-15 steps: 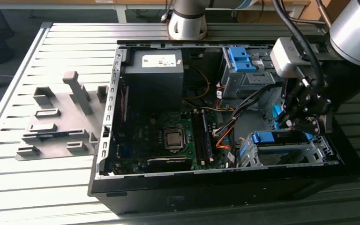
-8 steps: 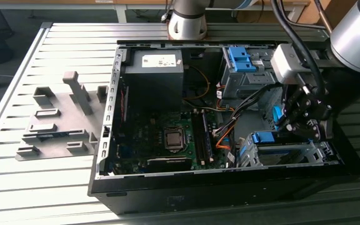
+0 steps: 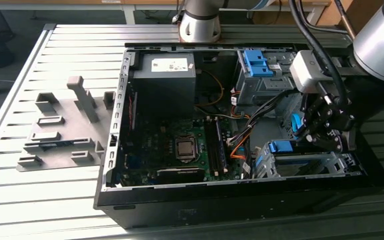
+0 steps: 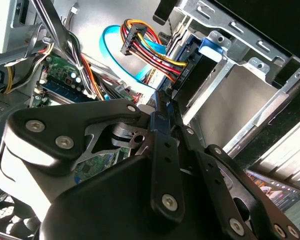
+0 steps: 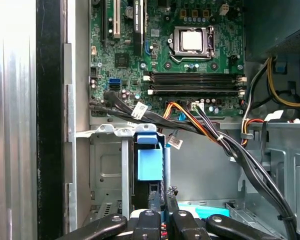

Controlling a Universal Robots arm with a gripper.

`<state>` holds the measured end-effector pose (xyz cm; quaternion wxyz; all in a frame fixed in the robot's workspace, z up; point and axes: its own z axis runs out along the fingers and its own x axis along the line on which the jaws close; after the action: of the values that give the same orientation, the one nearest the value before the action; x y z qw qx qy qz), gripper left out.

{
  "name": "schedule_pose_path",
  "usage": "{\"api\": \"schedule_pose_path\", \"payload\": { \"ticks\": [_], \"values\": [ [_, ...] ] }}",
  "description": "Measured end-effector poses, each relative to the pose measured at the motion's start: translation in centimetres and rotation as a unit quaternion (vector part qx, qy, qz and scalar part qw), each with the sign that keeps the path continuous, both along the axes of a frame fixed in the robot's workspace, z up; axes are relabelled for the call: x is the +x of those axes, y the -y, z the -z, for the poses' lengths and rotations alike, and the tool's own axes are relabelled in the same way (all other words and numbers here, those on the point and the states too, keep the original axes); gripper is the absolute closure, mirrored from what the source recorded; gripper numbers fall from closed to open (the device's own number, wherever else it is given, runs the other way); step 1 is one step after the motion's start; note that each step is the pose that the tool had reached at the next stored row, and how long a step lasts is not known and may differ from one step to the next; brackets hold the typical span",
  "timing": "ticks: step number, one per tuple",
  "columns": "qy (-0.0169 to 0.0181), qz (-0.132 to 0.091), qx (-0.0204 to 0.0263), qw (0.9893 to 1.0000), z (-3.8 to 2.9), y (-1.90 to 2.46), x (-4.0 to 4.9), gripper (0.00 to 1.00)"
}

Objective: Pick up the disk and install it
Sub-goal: 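Insert the second disk wire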

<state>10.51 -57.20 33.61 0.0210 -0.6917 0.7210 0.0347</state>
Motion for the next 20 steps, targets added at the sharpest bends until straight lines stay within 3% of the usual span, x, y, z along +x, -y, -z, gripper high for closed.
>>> {"api": "schedule_pose_path", "payload": {
  "ticks": [20],
  "values": [
    [0.0,0.0,0.0001,1.0,0.16,0.12,0.52,0.84]
  ]
}}
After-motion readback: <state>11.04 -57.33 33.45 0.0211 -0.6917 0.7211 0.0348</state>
